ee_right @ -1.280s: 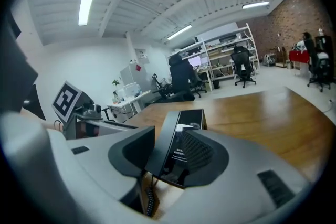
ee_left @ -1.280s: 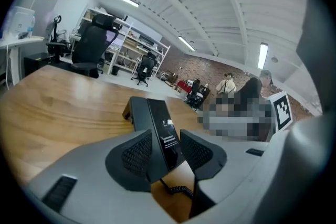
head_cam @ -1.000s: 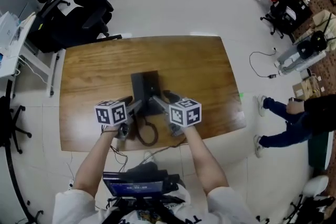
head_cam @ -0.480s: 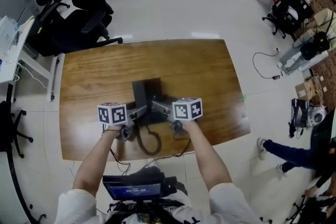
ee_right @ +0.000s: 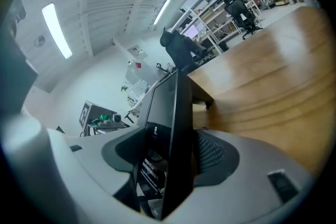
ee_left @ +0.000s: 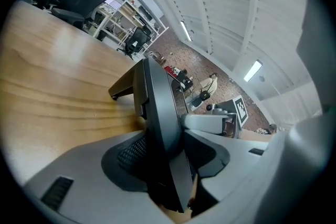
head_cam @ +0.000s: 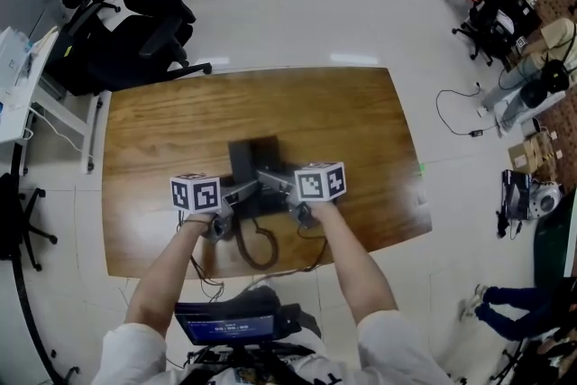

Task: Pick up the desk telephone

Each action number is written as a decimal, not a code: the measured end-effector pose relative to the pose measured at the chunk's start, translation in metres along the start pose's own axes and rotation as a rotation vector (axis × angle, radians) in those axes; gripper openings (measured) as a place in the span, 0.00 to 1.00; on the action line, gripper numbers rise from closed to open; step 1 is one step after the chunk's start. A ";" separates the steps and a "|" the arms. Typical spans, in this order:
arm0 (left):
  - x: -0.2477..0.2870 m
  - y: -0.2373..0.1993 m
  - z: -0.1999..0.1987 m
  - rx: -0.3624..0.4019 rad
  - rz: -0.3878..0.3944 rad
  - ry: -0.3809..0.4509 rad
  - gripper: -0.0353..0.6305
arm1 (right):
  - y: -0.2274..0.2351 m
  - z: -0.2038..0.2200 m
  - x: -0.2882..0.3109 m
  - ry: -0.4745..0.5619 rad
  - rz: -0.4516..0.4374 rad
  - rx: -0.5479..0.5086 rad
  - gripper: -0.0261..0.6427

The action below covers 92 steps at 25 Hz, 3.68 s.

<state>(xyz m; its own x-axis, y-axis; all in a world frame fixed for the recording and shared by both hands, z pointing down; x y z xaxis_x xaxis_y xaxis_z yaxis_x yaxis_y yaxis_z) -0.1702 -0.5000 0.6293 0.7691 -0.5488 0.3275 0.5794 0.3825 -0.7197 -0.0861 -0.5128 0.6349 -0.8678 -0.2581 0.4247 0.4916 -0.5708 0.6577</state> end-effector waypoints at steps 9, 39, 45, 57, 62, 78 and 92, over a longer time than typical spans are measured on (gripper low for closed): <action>-0.007 0.006 0.000 0.014 -0.034 0.037 0.36 | -0.009 -0.002 -0.005 0.072 0.002 -0.029 0.45; -0.089 0.145 -0.010 0.244 -0.064 0.265 0.36 | -0.133 -0.018 -0.093 0.224 -0.056 -0.312 0.45; -0.104 0.188 -0.002 0.295 -0.057 0.296 0.36 | -0.163 -0.012 -0.126 0.281 -0.064 -0.349 0.46; -0.138 0.271 0.030 0.409 -0.060 0.364 0.36 | -0.226 0.013 -0.191 0.358 -0.079 -0.454 0.47; -0.156 0.302 0.038 0.455 -0.058 0.399 0.36 | -0.254 0.019 -0.214 0.387 -0.086 -0.508 0.47; -0.209 0.364 0.081 0.526 -0.032 0.475 0.36 | -0.327 0.061 -0.257 0.462 -0.087 -0.596 0.47; -0.223 0.388 0.107 0.546 -0.042 0.476 0.36 | -0.347 0.086 -0.277 0.465 -0.082 -0.616 0.47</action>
<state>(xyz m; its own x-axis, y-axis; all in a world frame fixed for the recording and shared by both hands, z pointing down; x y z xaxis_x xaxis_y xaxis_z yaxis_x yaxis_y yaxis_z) -0.0883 -0.1497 0.3428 0.6147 -0.7876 -0.0435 0.7533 0.6024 -0.2638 -0.0100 -0.1762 0.3429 -0.9079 -0.4192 -0.0050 0.4135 -0.8975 0.1535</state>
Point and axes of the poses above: the fingertips, and each gripper's own axes: x forward along the fingers, y to its right, z out of its underside, the point moved 3 cm from there along -x, backward along the fingers, and after that the axes turned 1 degree about -x, right-handed, at the moved point
